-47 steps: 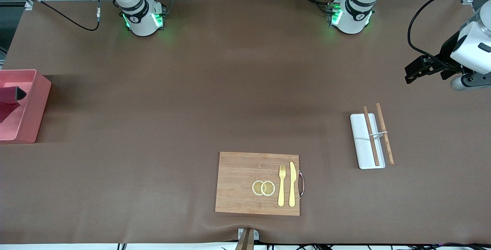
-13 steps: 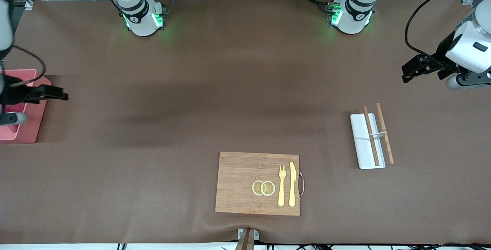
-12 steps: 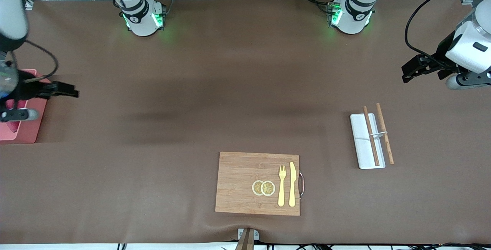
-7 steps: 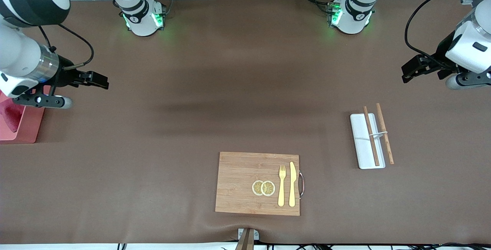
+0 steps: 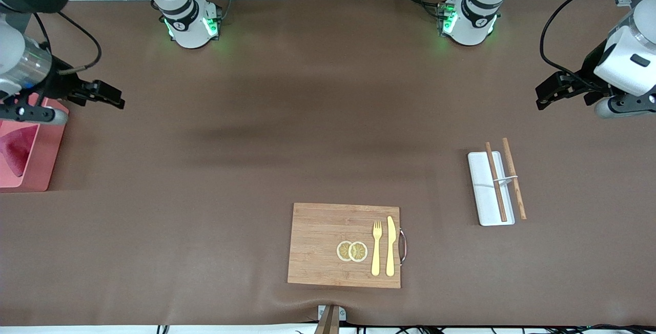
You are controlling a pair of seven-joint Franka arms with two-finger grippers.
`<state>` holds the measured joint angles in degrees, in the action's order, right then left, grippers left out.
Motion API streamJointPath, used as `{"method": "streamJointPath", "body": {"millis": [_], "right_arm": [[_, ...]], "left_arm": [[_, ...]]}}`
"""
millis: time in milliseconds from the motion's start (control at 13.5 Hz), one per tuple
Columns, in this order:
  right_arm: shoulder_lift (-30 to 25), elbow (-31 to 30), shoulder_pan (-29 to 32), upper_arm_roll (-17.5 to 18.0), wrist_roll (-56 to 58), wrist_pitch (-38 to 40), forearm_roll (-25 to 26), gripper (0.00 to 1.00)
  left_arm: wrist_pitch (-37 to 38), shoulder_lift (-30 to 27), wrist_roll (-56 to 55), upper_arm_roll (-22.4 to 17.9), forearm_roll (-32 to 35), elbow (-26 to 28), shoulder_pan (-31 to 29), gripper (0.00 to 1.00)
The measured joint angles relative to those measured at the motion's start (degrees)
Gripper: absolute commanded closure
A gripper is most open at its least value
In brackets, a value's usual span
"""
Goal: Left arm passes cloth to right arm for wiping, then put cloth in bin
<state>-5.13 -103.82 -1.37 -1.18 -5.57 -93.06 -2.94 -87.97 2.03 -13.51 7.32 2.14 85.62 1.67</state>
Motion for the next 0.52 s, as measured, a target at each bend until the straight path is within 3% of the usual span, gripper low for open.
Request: {"method": "streamJointPath", "body": {"millis": [297, 520], "right_arm": [[-0.9, -0.5, 4.6, -0.2, 9.6, -2.0, 0.0, 0.00], [-0.2, 3.0, 4.7, 0.2, 9.5, -1.3, 0.0, 0.00]], "left_arm": [[0.0, -0.4, 0.0, 0.1, 0.0, 0.0, 0.0, 0.00], [0.0, -0.4, 1.9, 0.0, 0.0, 0.0, -0.1, 0.00]]}}
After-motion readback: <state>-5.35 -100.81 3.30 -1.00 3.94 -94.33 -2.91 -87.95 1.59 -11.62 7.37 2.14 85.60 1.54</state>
